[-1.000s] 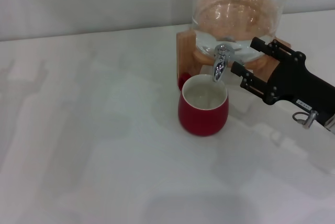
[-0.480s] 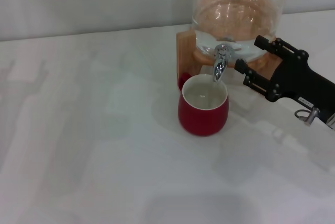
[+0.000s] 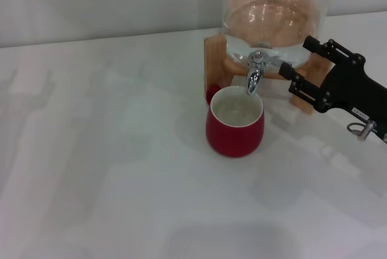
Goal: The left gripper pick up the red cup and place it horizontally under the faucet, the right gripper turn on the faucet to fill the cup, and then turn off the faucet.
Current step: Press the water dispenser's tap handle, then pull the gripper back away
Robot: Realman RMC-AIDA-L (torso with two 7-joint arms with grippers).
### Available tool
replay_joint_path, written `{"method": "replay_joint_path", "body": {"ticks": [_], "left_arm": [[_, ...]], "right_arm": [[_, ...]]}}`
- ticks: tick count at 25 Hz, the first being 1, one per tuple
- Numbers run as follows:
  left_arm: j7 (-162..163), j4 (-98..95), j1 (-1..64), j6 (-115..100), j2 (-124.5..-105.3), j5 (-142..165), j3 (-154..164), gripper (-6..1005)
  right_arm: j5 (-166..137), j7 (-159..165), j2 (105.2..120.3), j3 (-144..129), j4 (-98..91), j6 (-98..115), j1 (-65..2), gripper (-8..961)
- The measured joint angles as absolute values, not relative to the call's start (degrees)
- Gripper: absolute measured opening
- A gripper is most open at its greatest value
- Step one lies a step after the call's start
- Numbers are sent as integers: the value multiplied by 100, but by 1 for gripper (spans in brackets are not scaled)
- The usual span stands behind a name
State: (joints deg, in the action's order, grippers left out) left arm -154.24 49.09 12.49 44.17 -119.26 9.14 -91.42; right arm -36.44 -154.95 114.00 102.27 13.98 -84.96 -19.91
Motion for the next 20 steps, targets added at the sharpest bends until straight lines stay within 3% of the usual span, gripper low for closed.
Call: {"method": "replay_joint_path", "body": {"ticks": [20], "left_arm": [[-15405,4931,1226,4438,-11936,992,-9141,800]], "right_arm": [[-3638,-15548,11399,10388,1396,-8501,-1877,674]]}}
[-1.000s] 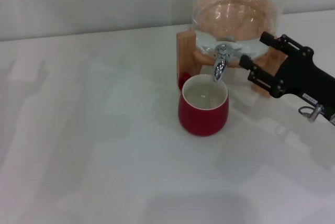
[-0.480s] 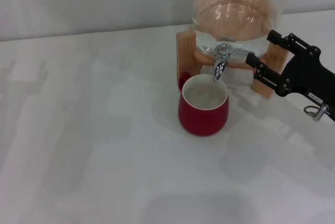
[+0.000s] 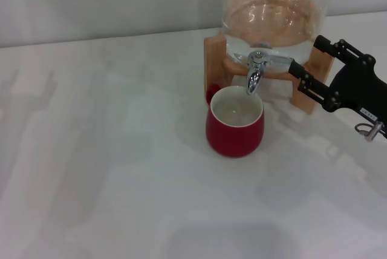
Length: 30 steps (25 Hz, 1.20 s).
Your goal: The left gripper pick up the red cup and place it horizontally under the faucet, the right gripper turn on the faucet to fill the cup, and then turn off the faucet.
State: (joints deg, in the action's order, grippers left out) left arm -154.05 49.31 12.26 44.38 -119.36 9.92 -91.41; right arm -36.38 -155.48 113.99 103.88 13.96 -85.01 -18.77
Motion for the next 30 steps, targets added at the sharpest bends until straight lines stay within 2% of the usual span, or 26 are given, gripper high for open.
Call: {"method": "replay_joint_path", "body": {"ticks": [12,20,30], "left_arm": [[-15421,4942,1218,4439,-11936,994,-9141,800],[-15445,4945,1160,4465,-11937,993,-9180,800],[-15451,4613,991,5257,-11970,940,-9212,800]], "right_arm": [[-3655,-15548,11421,10390,1406,-8823,-1623,674],[-3629,-15548,11376,11001,1408,-8945,-1438,674],[-3629,-15518,11290,11977,1415,-8585,-1540,674]]}}
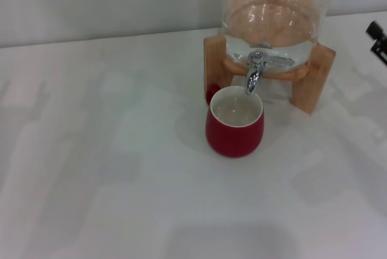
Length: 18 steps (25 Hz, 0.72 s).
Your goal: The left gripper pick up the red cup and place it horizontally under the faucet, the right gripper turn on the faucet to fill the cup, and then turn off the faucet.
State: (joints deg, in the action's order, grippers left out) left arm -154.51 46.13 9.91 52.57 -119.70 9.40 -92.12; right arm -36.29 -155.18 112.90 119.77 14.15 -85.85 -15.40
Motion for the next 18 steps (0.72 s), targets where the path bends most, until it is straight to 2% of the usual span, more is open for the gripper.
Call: {"method": "replay_joint_path", "body": {"ticks": [7,18], "left_arm": [[-15577,3662,1097,6354,-11970,421,-9438,800],[-16044,2195,1774,7443,-11930,-554,-9449,800]], "right_arm": [[-3629,-15550,11308,12564,1425,-7955,-1683,674],[-3544,-15642,11389,12913,1465,-7434,-1789,674]]}}
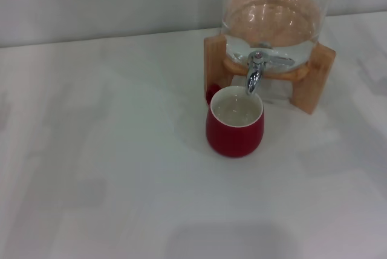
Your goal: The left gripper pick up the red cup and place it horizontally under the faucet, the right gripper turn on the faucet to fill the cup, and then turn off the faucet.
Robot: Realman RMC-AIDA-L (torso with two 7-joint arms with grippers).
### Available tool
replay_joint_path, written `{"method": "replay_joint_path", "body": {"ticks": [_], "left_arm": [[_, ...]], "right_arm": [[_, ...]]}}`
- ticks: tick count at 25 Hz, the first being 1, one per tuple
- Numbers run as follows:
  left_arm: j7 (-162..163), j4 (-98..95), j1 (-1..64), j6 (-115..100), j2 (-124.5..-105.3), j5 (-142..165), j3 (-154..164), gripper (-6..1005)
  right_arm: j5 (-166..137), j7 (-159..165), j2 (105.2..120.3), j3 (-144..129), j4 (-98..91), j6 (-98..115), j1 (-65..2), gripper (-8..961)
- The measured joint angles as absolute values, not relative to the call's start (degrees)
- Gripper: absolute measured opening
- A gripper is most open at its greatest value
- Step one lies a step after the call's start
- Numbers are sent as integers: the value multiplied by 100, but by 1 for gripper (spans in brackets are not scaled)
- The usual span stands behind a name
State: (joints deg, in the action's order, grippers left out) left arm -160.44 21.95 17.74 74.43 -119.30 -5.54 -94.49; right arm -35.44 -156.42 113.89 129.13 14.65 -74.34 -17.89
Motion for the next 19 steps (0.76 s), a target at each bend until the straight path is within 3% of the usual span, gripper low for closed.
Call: {"method": "replay_joint_path", "body": {"ticks": [19], "left_arm": [[-16066,2121,1965,7403,-11918,-659,-9457,800]], "right_arm": [[-3479,-15645,11391,12929,1468,-7417,-1802,674]]}}
